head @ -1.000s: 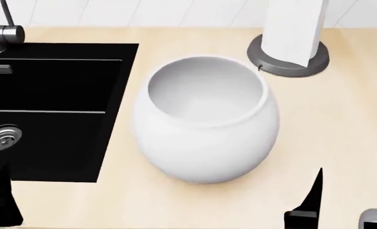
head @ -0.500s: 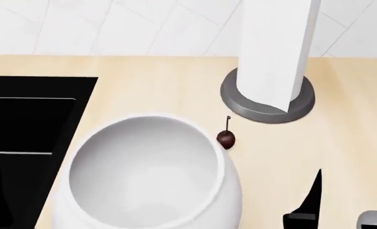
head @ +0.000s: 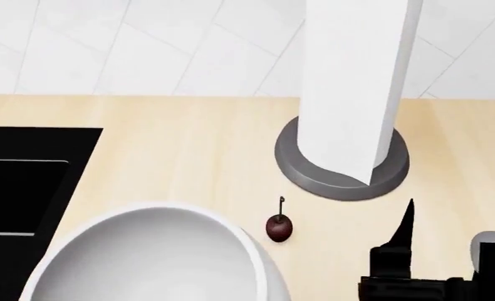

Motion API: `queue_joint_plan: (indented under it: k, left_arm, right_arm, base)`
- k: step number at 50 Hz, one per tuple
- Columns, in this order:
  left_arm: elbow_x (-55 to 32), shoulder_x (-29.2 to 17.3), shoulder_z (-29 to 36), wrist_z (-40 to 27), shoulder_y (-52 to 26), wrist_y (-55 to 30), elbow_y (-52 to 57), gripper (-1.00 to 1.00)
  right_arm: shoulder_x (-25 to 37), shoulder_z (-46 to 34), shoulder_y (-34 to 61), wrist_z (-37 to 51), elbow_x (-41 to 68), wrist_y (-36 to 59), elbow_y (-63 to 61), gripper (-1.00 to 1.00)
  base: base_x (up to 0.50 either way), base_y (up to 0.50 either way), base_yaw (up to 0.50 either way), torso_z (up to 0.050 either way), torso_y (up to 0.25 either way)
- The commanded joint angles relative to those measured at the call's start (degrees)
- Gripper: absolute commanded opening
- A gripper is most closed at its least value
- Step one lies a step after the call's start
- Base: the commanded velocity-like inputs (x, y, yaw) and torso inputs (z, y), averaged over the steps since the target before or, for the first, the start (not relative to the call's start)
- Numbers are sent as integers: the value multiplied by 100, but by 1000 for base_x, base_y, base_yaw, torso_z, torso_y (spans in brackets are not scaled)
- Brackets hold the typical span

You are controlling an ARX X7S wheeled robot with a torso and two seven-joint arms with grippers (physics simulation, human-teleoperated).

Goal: There is a mixed pile of frozen fruits and vegetables on the counter. Locate all the frozen vegetables and place the items in a bowl on the counter. Take all the frozen fruits and defrost them in a running sink.

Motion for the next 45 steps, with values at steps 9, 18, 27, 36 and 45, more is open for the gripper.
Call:
queue_joint_plan:
  k: [9,18,27,36,45]
  left_arm:
    - [-9,35,-296,149,-28,-43,17,100]
    - [16,10,-212,145,33,33,-13,100]
    - [10,9,-159,123,22,46,-50,100]
    - [-25,10,-121,85,-10,-12,9,100]
    - [-91,-6,-178,95,-19,-62,35,100]
  right_arm:
    - [-763,80,2845,-620,998,1914,2441,100]
    - [-1084,-287,3432,-867,1098,1751,4032,100]
    - [-1413,-350,3685,-927,1099,1537,5060,100]
    - [-1557,-527,3803,-995,1012,1177,5746,100]
    - [-1564,-918,4053,-1297,653,266,7161,100]
  base:
    - [0,0,0,0,0]
    - [0,0,0,0,0]
    - [0,0,0,0,0]
    - [0,0,0,0,0]
    - [0,0,0,0,0]
